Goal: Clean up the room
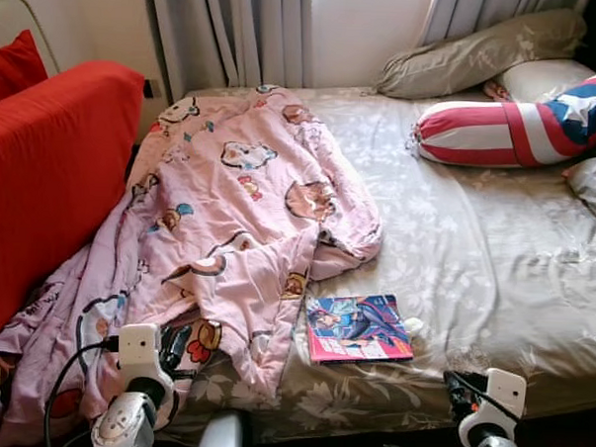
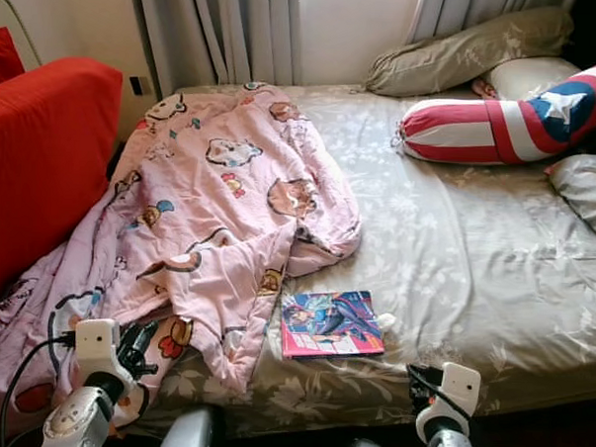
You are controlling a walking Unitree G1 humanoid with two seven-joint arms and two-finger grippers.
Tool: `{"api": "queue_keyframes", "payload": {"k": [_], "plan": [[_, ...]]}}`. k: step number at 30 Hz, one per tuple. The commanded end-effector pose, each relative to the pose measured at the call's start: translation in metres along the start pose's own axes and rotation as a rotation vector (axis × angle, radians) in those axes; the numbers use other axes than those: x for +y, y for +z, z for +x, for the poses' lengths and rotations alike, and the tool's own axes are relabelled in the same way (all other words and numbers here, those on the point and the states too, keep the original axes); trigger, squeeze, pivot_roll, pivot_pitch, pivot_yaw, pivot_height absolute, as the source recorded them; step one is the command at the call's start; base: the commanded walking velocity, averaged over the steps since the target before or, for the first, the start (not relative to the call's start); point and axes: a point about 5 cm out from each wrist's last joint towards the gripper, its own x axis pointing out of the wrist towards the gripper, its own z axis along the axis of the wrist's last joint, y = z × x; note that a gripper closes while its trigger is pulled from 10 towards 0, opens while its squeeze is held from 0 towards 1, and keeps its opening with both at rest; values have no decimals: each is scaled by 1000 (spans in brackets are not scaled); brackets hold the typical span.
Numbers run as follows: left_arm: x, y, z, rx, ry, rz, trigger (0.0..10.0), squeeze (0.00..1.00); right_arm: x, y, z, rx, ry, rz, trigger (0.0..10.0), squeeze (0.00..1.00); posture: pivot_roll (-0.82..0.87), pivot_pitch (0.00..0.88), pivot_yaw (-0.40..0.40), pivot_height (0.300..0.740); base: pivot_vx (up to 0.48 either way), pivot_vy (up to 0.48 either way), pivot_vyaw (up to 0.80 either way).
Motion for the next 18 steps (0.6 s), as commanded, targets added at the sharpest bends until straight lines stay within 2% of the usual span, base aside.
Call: {"api": "queue_keyframes", "payload": {"k": [1,18], "plan": [[2,5,2,-18,5,2,10000,0,0,5,2,-18,-2,11,10000,0,65,2,8,620,304,0,0],[5,5,1,-16,16,5,10000,0,2,6,3,-15,7,7,10000,0,61,0,9,620,330,0,0]]}}
